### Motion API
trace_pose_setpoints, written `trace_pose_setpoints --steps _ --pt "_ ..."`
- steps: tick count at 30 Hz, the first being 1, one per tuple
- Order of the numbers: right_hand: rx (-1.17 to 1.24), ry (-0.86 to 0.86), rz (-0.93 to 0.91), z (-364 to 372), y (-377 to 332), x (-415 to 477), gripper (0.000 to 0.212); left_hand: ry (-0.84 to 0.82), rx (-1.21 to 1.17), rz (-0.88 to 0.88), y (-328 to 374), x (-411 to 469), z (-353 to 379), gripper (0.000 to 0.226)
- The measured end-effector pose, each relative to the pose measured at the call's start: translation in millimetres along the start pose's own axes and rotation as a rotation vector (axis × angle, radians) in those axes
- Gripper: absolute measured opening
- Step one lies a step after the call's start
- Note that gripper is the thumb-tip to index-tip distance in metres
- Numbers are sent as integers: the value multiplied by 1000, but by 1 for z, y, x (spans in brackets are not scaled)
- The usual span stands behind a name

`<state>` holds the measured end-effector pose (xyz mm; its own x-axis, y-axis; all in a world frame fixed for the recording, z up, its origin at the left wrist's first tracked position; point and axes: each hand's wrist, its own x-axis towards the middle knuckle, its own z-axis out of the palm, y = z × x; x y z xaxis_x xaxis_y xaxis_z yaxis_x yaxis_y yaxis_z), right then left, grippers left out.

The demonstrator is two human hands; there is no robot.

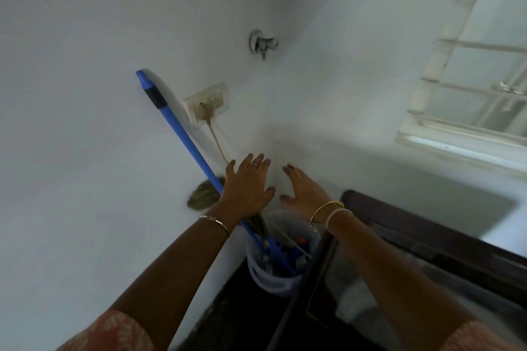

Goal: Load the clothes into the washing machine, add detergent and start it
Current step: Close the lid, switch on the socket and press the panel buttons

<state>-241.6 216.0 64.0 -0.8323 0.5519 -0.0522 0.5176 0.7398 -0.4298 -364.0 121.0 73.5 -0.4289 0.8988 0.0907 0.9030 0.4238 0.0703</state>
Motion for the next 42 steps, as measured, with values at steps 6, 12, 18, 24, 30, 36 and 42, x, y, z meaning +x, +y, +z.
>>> trace_pose_setpoints --steps 6,12,18,24,30,36,42 --pt "26 -1 46 5 2 -77 72 -9 -132 33 42 -69 7 67" --pt "62 31 127 20 2 -167 66 -6 -318 105 65 -141 27 63" --pt "140 108 261 47 -7 -253 62 -16 -443 216 83 -202 45 61" --pt "203 243 344 78 -27 -322 55 -61 -459 392 81 -262 59 55" --pt "121 247 445 110 -54 -375 57 -112 -440 527 76 -318 67 50" --pt "59 380 461 134 -72 -421 57 -204 -406 662 86 -354 69 53" --pt "-38 457 525 159 -80 -448 55 -222 -360 671 86 -374 71 55"
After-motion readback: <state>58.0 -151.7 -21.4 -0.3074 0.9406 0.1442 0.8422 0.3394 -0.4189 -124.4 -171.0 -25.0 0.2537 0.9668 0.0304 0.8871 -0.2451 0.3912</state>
